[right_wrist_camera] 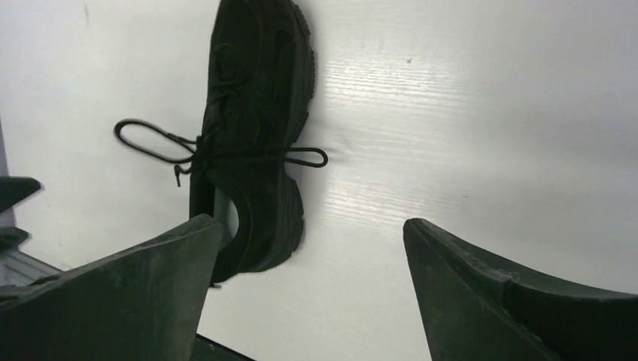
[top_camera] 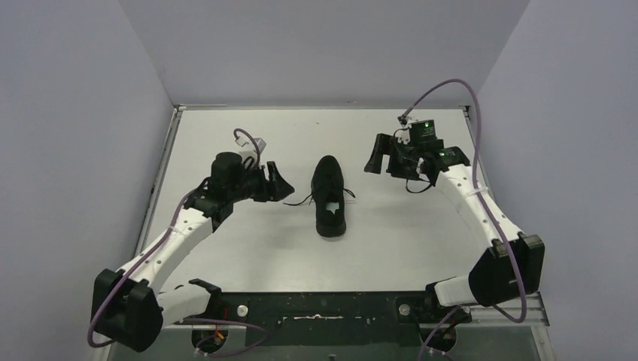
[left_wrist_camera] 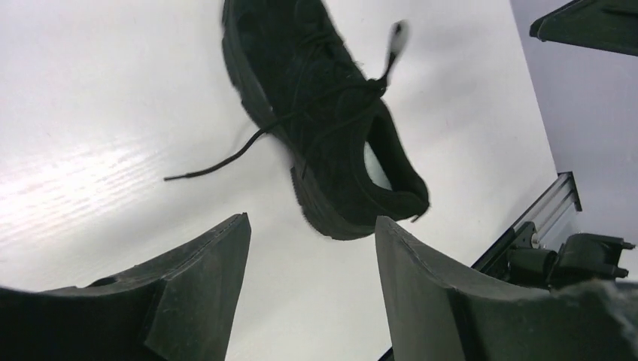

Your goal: Tie the shoes

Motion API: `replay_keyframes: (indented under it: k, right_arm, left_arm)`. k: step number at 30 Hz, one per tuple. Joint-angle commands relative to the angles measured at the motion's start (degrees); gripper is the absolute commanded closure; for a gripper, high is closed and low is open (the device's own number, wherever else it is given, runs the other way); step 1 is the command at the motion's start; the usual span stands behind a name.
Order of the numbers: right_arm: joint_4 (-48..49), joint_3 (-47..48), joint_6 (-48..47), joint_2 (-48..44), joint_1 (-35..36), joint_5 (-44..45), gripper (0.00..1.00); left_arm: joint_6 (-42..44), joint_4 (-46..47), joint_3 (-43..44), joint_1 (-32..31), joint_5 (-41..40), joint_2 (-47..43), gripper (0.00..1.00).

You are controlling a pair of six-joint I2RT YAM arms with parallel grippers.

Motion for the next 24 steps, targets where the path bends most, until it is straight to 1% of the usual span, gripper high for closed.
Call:
replay_keyframes:
  k: [1, 4, 6, 8, 11, 16, 20, 24]
  right_arm:
    - [-20.05, 8.03, -9.31, -8.92, 0.27, 8.09, 0.00]
    - [-26.00, 13.62, -11.89, -15.50, 1.17, 12.46, 0.00]
    - [-30.17, 18.23, -13.12, -18.77, 1.33, 13.85, 0.00]
    - [-32.82, 22.51, -14.15, -21.94, 1.38, 15.59, 0.00]
    - [-35.79, 28.12, -14.87, -24.93, 1.36, 17.57, 0.00]
    - [-39.77, 36.44, -14.07, -25.33, 1.28, 20.34, 0.00]
    - [-40.20, 37.38, -14.17, -25.95, 1.33, 23.31, 0.00]
    - [-40.07, 36.87, -11.83, -26.71, 1.27, 24.62, 0.00]
  left_arm:
    - [10.44, -18.12, 13.00, -0.83, -3.06, -9.19, 0.39]
    - [12.85, -28.59, 22.99, -0.92, -5.39, -14.29, 0.35]
    - [13.39, -32.32, 29.16, -0.91, -7.13, -17.22, 0.34]
    - [13.89, -33.55, 33.63, -0.81, -7.72, -19.93, 0.33]
    - [14.29, -34.81, 36.93, -0.83, -9.86, -23.38, 0.32]
    - [17.06, -39.84, 43.04, -0.77, -12.78, -25.15, 0.31]
    - [20.07, -43.22, 47.13, -0.81, -13.81, -25.03, 0.31]
    - [20.95, -44.50, 49.47, -0.77, -15.97, -24.73, 0.30]
